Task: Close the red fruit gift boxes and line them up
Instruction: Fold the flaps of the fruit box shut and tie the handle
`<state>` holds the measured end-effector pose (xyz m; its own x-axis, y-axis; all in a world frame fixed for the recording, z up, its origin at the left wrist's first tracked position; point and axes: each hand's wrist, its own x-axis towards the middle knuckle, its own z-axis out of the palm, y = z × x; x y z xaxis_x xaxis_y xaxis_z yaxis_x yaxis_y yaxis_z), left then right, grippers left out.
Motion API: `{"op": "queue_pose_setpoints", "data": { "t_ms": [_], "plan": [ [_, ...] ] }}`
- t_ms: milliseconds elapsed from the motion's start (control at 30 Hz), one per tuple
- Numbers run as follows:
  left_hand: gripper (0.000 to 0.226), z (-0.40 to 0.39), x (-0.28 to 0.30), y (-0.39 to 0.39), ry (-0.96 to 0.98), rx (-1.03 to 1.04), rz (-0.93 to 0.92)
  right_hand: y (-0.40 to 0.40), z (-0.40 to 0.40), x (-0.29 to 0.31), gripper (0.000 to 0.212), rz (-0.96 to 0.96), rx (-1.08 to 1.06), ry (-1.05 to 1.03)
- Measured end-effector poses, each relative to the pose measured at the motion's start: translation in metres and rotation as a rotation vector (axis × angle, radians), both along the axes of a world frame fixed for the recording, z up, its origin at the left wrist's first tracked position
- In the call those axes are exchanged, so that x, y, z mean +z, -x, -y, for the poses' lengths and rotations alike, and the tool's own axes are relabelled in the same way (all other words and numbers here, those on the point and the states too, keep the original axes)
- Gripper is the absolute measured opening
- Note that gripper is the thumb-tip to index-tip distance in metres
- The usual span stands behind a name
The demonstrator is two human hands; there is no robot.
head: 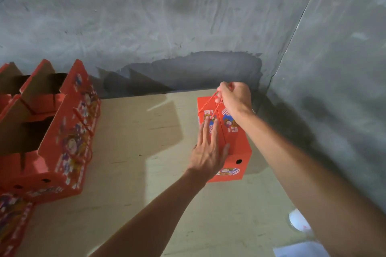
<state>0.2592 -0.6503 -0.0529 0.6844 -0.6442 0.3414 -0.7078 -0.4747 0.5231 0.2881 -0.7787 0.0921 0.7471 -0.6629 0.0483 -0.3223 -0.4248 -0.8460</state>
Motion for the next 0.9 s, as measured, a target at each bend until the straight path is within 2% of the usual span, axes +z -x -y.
{"op": "queue_pose_setpoints", "data": {
  "t_ms": [100,300,500,700,800,900],
  "plan": [
    [0.078,0.032,-0.007,-0.026,-0.091,0.012,0.033,-0.024,0.025,-0.004,0.018,-0.035,-0.032,0.084],
    [0.07,0.087,-0.032,-0.078,-0.255,0.032,0.142,-0.063,0.087,-0.023,0.027,0.046,-0.044,-0.079],
    [0.068,0.144,-0.055,-0.108,-0.287,0.042,0.182,-0.092,0.147,-0.05,0.031,0.124,-0.057,-0.091],
    [0.058,0.181,-0.065,-0.118,-0.286,0.022,0.188,-0.106,0.182,-0.076,0.029,0.159,-0.17,-0.098],
    [0.056,0.181,-0.064,-0.117,-0.281,0.013,0.148,-0.103,0.181,-0.078,0.032,0.057,-0.111,0.061],
    [0.053,0.174,-0.051,-0.119,-0.272,-0.013,0.143,-0.09,0.17,-0.074,0.035,-0.31,0.024,0.548]
  ]
}}
